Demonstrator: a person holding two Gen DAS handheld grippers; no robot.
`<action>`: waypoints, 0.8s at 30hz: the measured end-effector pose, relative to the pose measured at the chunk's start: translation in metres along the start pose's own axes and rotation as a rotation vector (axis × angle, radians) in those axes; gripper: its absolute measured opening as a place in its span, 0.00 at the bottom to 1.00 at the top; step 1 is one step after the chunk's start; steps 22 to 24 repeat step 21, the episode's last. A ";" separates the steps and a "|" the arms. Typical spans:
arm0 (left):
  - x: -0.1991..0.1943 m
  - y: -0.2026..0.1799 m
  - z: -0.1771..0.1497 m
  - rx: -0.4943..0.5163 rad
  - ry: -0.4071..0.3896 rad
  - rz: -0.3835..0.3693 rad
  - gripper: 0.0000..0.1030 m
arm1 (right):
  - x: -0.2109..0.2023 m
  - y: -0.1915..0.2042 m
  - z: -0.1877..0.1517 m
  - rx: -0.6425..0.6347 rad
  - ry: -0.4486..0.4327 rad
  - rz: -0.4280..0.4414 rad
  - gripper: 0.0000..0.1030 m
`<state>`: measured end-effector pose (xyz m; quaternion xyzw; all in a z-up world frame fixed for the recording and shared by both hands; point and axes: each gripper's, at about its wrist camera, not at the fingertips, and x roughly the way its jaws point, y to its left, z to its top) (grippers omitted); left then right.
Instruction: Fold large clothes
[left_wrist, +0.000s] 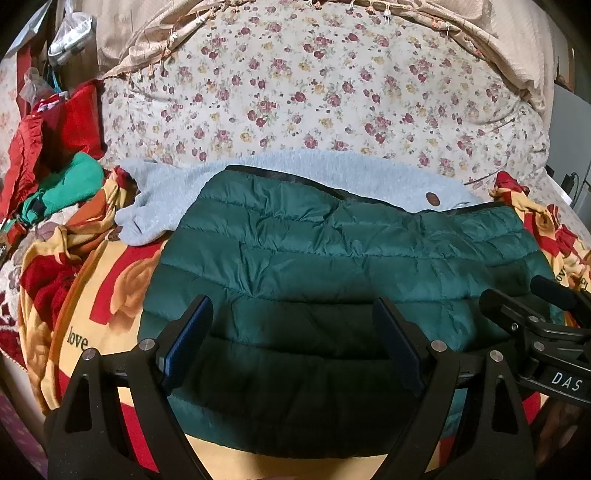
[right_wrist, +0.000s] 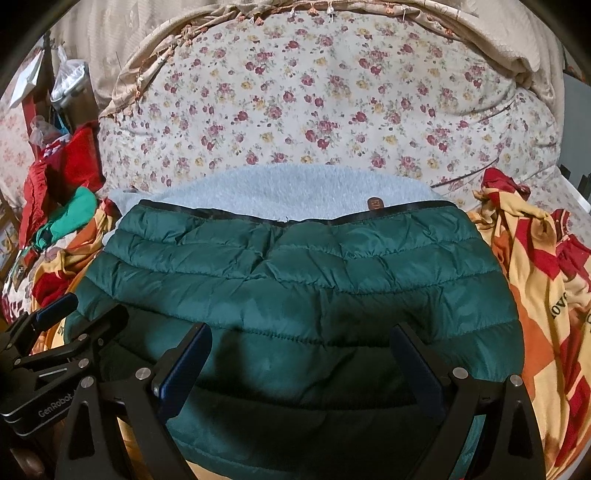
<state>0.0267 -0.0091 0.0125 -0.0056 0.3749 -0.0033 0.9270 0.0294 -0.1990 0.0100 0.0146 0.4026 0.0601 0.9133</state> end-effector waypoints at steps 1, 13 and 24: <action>0.001 0.000 0.000 0.000 0.002 0.000 0.86 | 0.001 0.000 0.000 0.000 0.002 0.001 0.93; 0.012 0.000 0.000 -0.004 0.026 -0.005 0.86 | 0.008 0.000 0.002 -0.001 0.016 0.005 0.93; 0.012 0.010 0.006 -0.005 0.000 -0.006 0.86 | 0.010 -0.012 0.009 0.015 0.009 0.041 0.93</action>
